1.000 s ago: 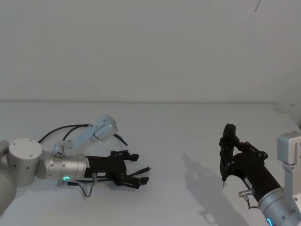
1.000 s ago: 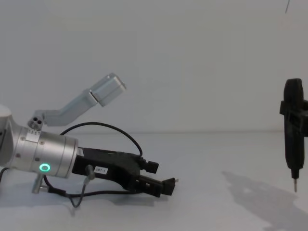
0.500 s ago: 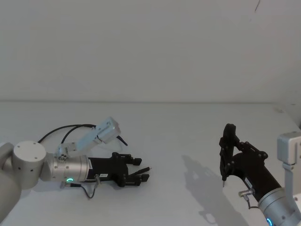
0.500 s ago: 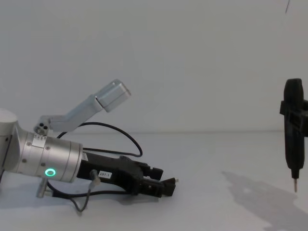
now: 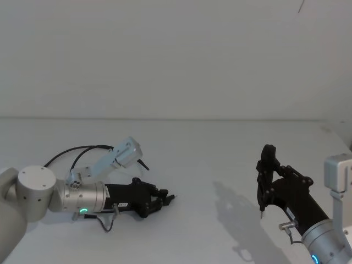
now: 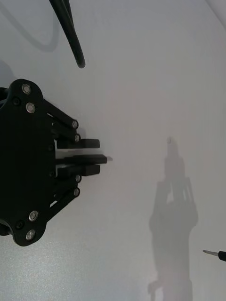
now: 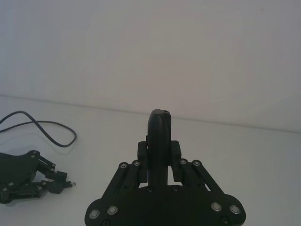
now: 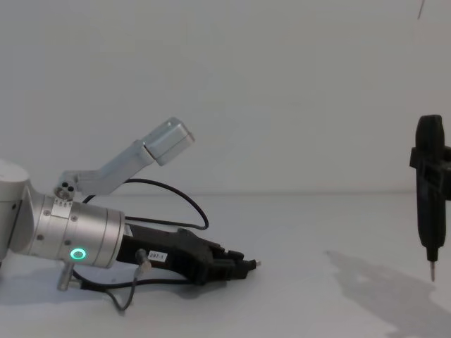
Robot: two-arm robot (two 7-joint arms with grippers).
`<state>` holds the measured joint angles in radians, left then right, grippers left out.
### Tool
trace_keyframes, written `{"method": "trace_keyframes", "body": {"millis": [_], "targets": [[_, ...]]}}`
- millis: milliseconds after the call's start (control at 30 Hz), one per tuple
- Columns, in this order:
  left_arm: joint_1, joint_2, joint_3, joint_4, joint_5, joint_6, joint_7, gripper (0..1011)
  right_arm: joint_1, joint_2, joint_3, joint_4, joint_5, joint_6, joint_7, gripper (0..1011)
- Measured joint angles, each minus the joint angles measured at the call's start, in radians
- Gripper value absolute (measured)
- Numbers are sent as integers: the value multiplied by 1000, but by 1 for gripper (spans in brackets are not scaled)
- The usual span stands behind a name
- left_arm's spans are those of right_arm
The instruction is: Pick up the data cable with the one hand.
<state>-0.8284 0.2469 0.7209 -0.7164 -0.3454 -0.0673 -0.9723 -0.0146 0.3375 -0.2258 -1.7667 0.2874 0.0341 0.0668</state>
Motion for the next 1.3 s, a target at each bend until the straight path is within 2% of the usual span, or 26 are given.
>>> {"method": "trace_keyframes", "body": {"millis": [167, 533, 967, 1300], "targets": [[5, 3, -6, -13, 1, 1, 2, 77, 0, 0, 0, 0, 0, 0, 0, 279], [38, 29, -35, -99, -24, 20, 26, 72, 0, 0, 0, 0, 0, 0, 0, 279], [132, 115, -103, -343, -99, 76, 75, 72, 0, 0, 0, 0, 0, 0, 0, 279], [170, 151, -120, -431, -132, 90, 83, 72, 0, 0, 0, 0, 0, 0, 0, 279]]}}
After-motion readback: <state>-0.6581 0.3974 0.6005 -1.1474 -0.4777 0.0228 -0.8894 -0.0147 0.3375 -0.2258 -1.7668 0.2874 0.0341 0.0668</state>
